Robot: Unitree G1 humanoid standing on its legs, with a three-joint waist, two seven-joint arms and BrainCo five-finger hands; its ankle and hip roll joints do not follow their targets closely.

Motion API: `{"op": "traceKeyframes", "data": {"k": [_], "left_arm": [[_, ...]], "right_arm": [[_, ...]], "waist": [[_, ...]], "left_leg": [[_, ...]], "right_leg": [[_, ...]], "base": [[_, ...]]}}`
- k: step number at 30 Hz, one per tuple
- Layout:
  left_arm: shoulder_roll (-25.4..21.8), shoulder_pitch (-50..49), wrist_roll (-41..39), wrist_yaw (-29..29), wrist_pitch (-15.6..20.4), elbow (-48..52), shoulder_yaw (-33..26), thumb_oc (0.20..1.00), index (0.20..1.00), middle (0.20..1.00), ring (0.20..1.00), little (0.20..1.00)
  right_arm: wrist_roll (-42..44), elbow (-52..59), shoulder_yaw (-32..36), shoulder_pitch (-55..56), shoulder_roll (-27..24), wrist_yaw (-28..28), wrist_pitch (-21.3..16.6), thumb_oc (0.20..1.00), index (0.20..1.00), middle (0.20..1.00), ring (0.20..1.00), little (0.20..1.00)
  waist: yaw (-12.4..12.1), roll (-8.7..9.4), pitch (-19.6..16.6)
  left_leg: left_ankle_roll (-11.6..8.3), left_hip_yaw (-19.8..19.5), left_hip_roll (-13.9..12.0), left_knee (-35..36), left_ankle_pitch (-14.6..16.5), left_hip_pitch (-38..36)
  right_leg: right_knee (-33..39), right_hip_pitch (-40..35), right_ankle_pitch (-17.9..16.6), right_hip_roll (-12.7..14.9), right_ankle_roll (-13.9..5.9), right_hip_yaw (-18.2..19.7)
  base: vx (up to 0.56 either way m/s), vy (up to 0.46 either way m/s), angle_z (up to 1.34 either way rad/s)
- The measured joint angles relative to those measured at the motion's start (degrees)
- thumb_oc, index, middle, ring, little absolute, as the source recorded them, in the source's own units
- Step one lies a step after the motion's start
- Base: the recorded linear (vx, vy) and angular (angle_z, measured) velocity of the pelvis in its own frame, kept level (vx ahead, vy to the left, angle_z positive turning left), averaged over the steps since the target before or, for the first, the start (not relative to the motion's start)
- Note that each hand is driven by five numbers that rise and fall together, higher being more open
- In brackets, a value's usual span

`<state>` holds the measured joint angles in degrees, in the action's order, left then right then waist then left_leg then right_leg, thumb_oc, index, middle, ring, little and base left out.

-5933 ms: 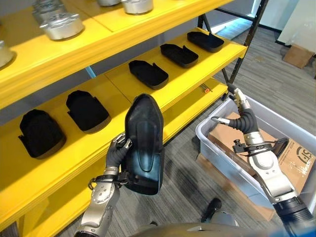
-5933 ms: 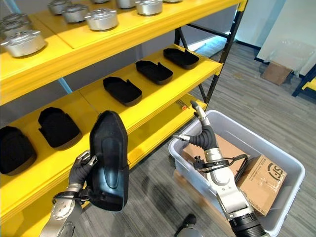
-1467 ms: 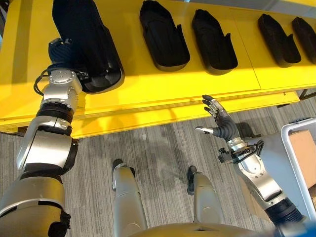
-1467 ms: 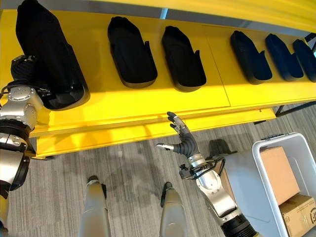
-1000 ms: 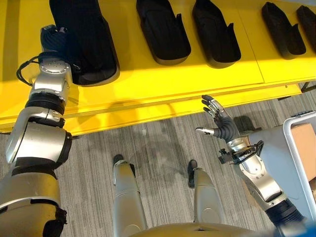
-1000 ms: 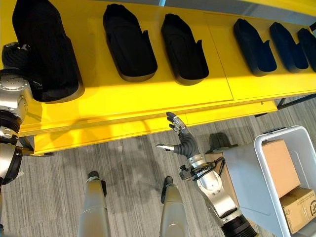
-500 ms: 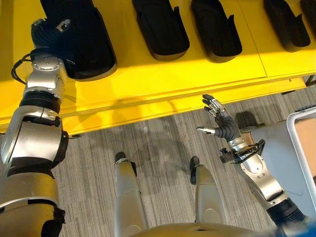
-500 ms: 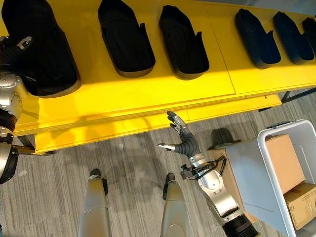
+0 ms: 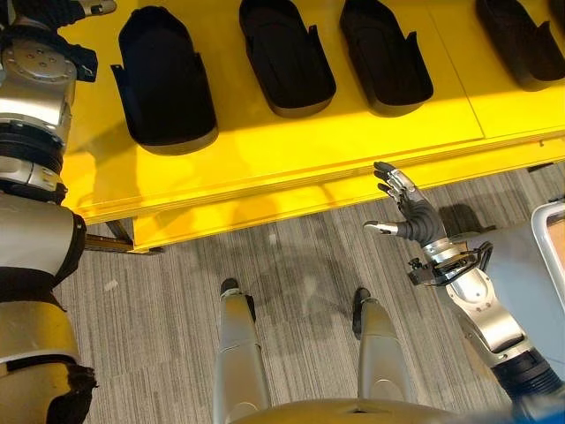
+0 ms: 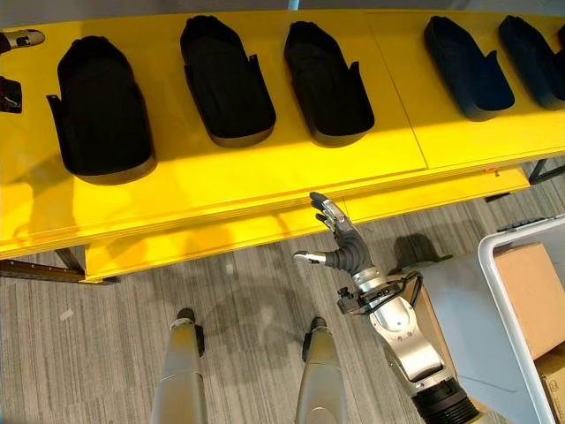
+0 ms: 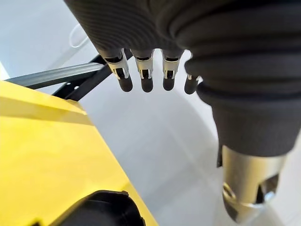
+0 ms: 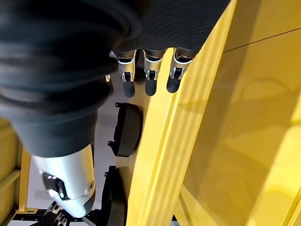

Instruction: Move parts from the plastic box to the shelf.

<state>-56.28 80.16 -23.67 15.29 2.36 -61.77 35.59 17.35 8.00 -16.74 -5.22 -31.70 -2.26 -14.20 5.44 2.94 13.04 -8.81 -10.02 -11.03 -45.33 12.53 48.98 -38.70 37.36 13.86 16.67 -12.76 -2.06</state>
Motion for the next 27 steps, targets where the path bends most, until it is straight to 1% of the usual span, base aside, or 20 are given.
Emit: {"op": "traceKeyframes", "data": {"k": [1, 4, 5, 6, 8, 9, 10, 11, 12, 13, 14, 15, 16, 17, 19, 20, 21, 22, 23, 27], "left_arm": [[-1.35, -0.43, -0.51, -0.23, 0.34, 3.81, 0.37, 1.000, 1.000, 1.000, 1.000, 1.000], [-3.28, -0.59, -0.51, -0.42, 2.97, 8.30, 0.35, 1.000, 1.000, 1.000, 1.000, 1.000], [-6.79, -5.55, -0.71, -0.55, 4.16, 16.23, 0.12, 1.000, 1.000, 1.000, 1.000, 1.000], [-7.77, -7.87, -0.67, -1.10, 4.99, 19.63, 0.14, 1.000, 1.000, 1.000, 1.000, 1.000], [-11.26, -20.54, -0.50, -1.17, 7.43, 36.57, -4.87, 1.000, 1.000, 1.000, 1.000, 1.000], [-12.81, -26.72, 0.40, -0.97, 7.57, 42.99, -8.41, 1.000, 1.000, 1.000, 1.000, 1.000], [-13.73, -35.86, 3.01, -0.27, 8.13, 51.53, -14.97, 1.000, 1.000, 1.000, 1.000, 1.000], [-13.62, -45.90, 7.77, 0.76, 9.32, 59.48, -20.75, 1.000, 1.000, 1.000, 1.000, 1.000], [-13.24, -51.09, 10.31, 1.15, 9.73, 62.33, -23.14, 1.000, 1.000, 1.000, 1.000, 1.000], [-12.14, -55.99, 15.29, 1.47, 8.93, 63.97, -26.98, 1.000, 1.000, 1.000, 1.000, 1.000], [-9.68, -62.88, 21.33, 2.63, 8.25, 67.32, -32.87, 1.000, 1.000, 1.000, 1.000, 1.000], [-6.49, -65.72, 27.34, 3.53, 7.84, 68.83, -35.37, 1.000, 1.000, 1.000, 1.000, 1.000], [-5.73, -65.93, 32.65, 3.62, 7.18, 68.85, -35.37, 1.000, 1.000, 1.000, 1.000, 1.000], [-6.11, -67.00, 39.18, 3.60, 6.44, 70.02, -36.27, 1.000, 1.000, 1.000, 1.000, 1.000], [-6.01, -69.25, 43.21, 3.54, 6.70, 72.11, -37.46, 1.000, 1.000, 1.000, 1.000, 1.000], [-3.49, -72.79, 47.64, 3.68, 6.77, 73.41, -39.71, 1.000, 1.000, 1.000, 1.000, 1.000], [1.17, -75.28, 50.05, 3.83, 6.82, 74.31, -41.05, 1.000, 1.000, 1.000, 1.000, 1.000], [3.06, -77.47, 52.09, 3.34, 6.78, 74.95, -41.07, 1.000, 1.000, 1.000, 1.000, 1.000], [7.32, -79.04, 53.82, 3.28, 6.92, 76.03, -40.53, 1.000, 1.000, 1.000, 1.000, 1.000], [8.89, -79.84, 54.95, 2.54, 7.05, 76.81, -38.75, 1.000, 1.000, 1.000, 1.000, 1.000]], "right_arm": [[0.00, -0.06, 0.26, 0.17, 0.07, 0.03, -0.01, 1.000, 1.000, 1.000, 1.000, 1.000], [-0.01, -0.32, 0.29, 0.48, 0.22, 0.12, -0.01, 1.000, 1.000, 1.000, 1.000, 1.000], [-0.05, -0.47, 0.49, 0.83, 0.28, 0.28, -0.22, 1.000, 1.000, 1.000, 1.000, 1.000], [-0.06, -0.72, 0.69, 1.45, 0.26, 0.29, -0.34, 1.000, 1.000, 1.000, 1.000, 1.000], [-0.58, -0.90, 2.26, 3.26, 0.61, 0.36, -0.57, 1.000, 1.000, 1.000, 1.000, 1.000], [-0.79, -0.69, 3.46, 3.81, 1.32, 0.36, -0.58, 1.000, 1.000, 1.000, 1.000, 1.000], [-0.80, -0.49, 4.88, 5.20, 1.96, 0.31, -0.75, 1.000, 1.000, 1.000, 1.000, 1.000], [-0.80, -0.75, 6.09, 5.86, 1.95, -0.07, -0.97, 1.000, 1.000, 1.000, 1.000, 1.000], [-0.80, -1.15, 6.55, 6.04, 1.97, -0.21, -0.97, 1.000, 1.000, 1.000, 1.000, 1.000], [-1.19, -0.95, 6.79, 5.86, 2.12, -0.20, -0.93, 1.000, 1.000, 1.000, 1.000, 1.000], [-1.85, -0.27, 7.73, 6.29, 2.19, -0.37, -1.03, 1.000, 1.000, 1.000, 1.000, 1.000], [-2.40, -0.41, 8.34, 6.22, 2.11, -0.74, -1.02, 1.000, 1.000, 1.000, 1.000, 1.000], [-2.66, -0.48, 8.35, 5.48, 2.04, -0.78, -1.02, 1.000, 1.000, 1.000, 1.000, 1.000], [-3.01, -0.24, 8.30, 4.87, 2.11, -0.75, -1.02, 1.000, 1.000, 1.000, 1.000, 1.000], [-3.01, 0.02, 8.35, 4.71, 2.16, -0.78, -1.03, 1.000, 1.000, 1.000, 1.000, 1.000], [-3.04, 0.26, 8.37, 4.69, 2.34, -0.82, -1.00, 1.000, 1.000, 1.000, 1.000, 1.000], [-3.04, 0.45, 8.37, 5.14, 2.38, -0.95, -1.00, 1.000, 1.000, 1.000, 1.000, 1.000], [-3.05, 0.56, 8.35, 5.08, 2.52, -1.10, -0.96, 1.000, 1.000, 1.000, 1.000, 1.000], [-3.08, 0.94, 8.35, 4.58, 2.75, -1.97, -0.95, 1.000, 1.000, 1.000, 1.000, 1.000], [-3.68, 1.54, 8.34, 2.40, 3.96, -2.91, -0.94, 1.000, 1.000, 1.000, 1.000, 1.000]], "waist": [[-0.15, 0.01, 0.00], [-0.32, 0.01, -0.01], [-0.45, -0.06, -0.02], [-0.65, -0.10, -0.05], [-2.39, -0.22, -0.04], [-2.98, -0.30, -0.01], [-3.03, -0.30, 0.00], [-3.26, -0.29, 0.01], [-3.57, -0.29, 0.02], [-3.94, -0.36, 0.06], [-3.97, -0.37, 0.10], [-4.38, -0.29, 0.17], [-4.94, -0.05, 0.31], [-4.92, 0.17, 0.48], [-4.76, 0.48, 0.69], [-4.68, 0.74, 0.91], [-4.67, 0.94, 1.24], [-4.61, 1.17, 1.79], [-4.80, 1.26, 2.77], [-4.87, 1.08, 3.77]], "left_leg": [[0.00, -0.07, 0.12, 0.23, -0.24, -0.01], [0.01, -0.09, 0.18, 0.44, -0.30, -0.82], [0.10, 0.20, 0.40, 1.20, -0.35, -2.24], [0.37, 0.19, 0.42, 1.63, -0.24, -2.88], [0.24, 0.26, 0.41, 3.03, -0.74, -4.13], [-0.15, 0.13, 0.43, 3.30, -1.11, -4.42], [-0.15, 0.16, 0.43, 3.47, -1.11, -4.65], [-0.05, 0.19, 0.44, 3.59, -1.02, -5.06], [-0.06, 0.16, 0.42, 3.96, -1.02, -5.56], [-0.08, 0.20, 0.44, 4.33, -1.04, -6.04], [-0.05, 0.32, 0.42, 4.61, -1.03, -6.50], [0.06, 0.34, 0.34, 4.99, -0.98, -6.91], [0.09, 0.32, 0.16, 4.99, -0.97, -6.97], [0.11, 0.34, 0.17, 4.97, -0.96, -6.96], [0.11, 0.39, 0.18, 4.94, -0.96, -7.11], [0.11, 0.54, 0.18, 4.97, -0.96, -7.43], [0.12, 0.97, 0.17, 5.02, -0.96, -7.95], [0.21, 0.98, 0.11, 5.06, -0.90, -8.09], [0.21, 0.97, 0.09, 5.15, -0.91, -8.13], [0.27, 1.30, 0.09, 5.21, -0.88, -9.07]], "right_leg": [[0.05, -0.04, -0.01, 0.05, -0.01, -0.04], [0.16, -0.73, 0.02, 0.13, 0.01, -0.09], [0.58, -1.94, 0.31, 0.43, 0.37, -0.09], [0.64, -2.48, 0.47, 0.47, 0.30, -0.13], [0.31, -2.94, 0.91, 0.58, 0.57, -0.24], [0.05, -3.14, 1.12, 0.57, 0.45, -0.40], [-0.06, -3.23, 1.36, 0.60, 0.32, -0.39], [-0.39, -3.42, 1.74, 0.73, 0.36, -0.44], [-0.54, -3.69, 1.94, 0.73, 0.48, -0.51], [-0.45, -3.97, 2.07, 0.73, 0.58, -0.50], [-0.35, -4.22, 2.18, 0.73, 0.78, -0.37], [-0.40, -4.54, 2.33, 0.76, 1.00, -0.47], [-0.62, -4.54, 2.39, 0.68, 1.00, -0.53], [-0.74, -4.53, 2.42, 0.66, 1.00, -0.47], [-0.51, -4.78, 2.42, 0.66, 1.00, -0.45], [-0.40, -4.99, 2.40, 0.66, 1.00, -0.32], [-0.29, -5.18, 2.36, 0.73, 0.94, 0.08], [-0.39, -5.31, 2.38, 0.73, 0.95, 0.03], [-0.39, -5.32, 2.36, 0.71, 0.94, 0.02], [-0.26, -6.07, 2.36, 0.75, 0.94, 0.25]], "base": [[-0.02, -0.003, 0.04], [0.00, 0.002, 0.01], [-0.01, -0.003, 0.04], [-0.01, -0.008, 0.06], [-0.02, -0.012, 0.06], [-0.02, -0.011, 0.05], [-0.01, -0.007, 0.05], [0.00, -0.002, 0.06], [-0.01, -0.001, 0.04], [0.00, 0.000, 0.00], [0.00, 0.000, 0.00], [0.00, 0.000, 0.00], [-0.01, -0.010, 0.04], [0.00, 0.000, 0.00], [0.00, 0.000, 0.00], [-0.01, -0.019, -0.07], [0.00, -0.027, -0.06], [0.00, -0.036, -0.04], [0.00, -0.034, 0.01], [0.00, -0.013, -0.01]]}}
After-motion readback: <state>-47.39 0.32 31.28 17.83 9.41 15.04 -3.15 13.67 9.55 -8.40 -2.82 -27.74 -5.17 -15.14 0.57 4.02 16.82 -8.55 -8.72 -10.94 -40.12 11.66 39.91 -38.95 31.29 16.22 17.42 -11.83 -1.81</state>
